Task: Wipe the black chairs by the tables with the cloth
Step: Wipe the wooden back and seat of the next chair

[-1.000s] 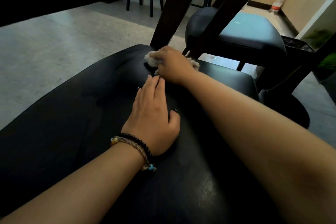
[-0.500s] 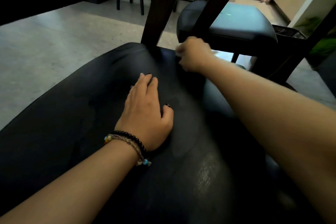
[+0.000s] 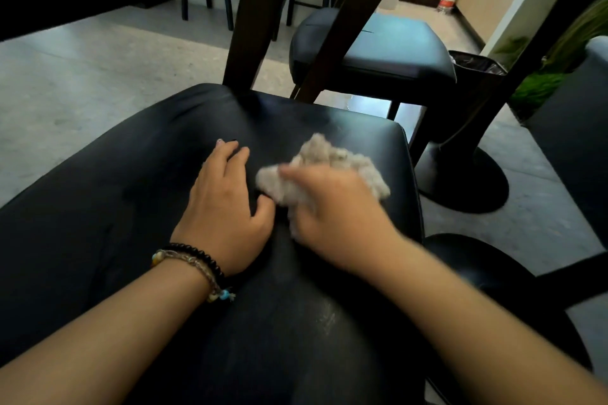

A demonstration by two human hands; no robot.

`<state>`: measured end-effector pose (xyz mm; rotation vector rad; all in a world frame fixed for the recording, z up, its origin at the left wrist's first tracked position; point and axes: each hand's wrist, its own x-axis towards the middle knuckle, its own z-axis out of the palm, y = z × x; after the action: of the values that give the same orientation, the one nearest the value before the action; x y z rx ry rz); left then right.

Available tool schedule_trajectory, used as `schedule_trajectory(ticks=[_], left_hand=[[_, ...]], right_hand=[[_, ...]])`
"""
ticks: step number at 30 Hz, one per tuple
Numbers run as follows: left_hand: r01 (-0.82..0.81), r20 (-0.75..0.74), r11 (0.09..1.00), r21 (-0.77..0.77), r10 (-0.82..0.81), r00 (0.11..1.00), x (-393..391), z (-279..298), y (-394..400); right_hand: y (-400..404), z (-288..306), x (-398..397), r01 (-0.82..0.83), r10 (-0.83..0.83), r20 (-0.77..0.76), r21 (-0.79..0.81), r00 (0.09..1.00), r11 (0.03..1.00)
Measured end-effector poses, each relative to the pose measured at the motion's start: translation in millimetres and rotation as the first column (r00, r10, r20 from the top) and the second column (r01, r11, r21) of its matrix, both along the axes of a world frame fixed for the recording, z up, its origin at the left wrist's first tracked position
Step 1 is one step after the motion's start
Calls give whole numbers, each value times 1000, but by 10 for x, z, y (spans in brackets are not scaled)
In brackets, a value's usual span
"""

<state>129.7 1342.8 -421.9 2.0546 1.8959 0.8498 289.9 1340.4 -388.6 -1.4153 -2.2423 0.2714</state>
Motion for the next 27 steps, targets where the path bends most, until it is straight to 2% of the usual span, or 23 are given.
schedule_trajectory(ticks=[3, 7, 12, 15, 16, 18, 20, 24, 26, 27], left_hand=[[16, 8, 1000, -9, -15, 1000, -9, -9, -6], [2, 25, 1000, -5, -2, 1000, -19, -16, 4], [-14, 20, 1000, -16, 14, 1000, -16, -17, -7], [-15, 9, 1000, -22, 16, 1000, -9, 19, -34], [-3, -8, 1000, -22, 3, 1000, -2, 28, -38], [16, -30, 1000, -26, -17, 999, 9, 50, -42], [18, -42, 999, -28, -19, 999, 14, 63, -36], [20, -61, 999, -39, -22, 998, 6, 61, -25], [14, -64, 999, -52, -18, 998, 10, 71, -32], [14, -67, 998, -57, -18, 998, 23, 80, -36]], right_hand=[[-551, -40, 46, -72, 71, 23, 24, 997, 997], [-286, -29, 114, -33, 34, 62, -17, 998, 999], [540, -95, 269, 160, -169, 152, 67, 974, 985], [1151, -52, 461, 328, -347, 290, 112, 892, 938], [1294, -11, 544, 399, -407, 290, 91, 866, 912], [1411, 54, 649, 472, -464, 184, 4, 867, 882], [1288, 44, 609, 434, -427, 109, -44, 898, 900], [575, -207, 566, 172, -179, 19, 190, 984, 966], [506, -217, 689, 146, -141, -39, 187, 989, 972], [609, -189, 758, 174, -173, -24, 171, 985, 970]])
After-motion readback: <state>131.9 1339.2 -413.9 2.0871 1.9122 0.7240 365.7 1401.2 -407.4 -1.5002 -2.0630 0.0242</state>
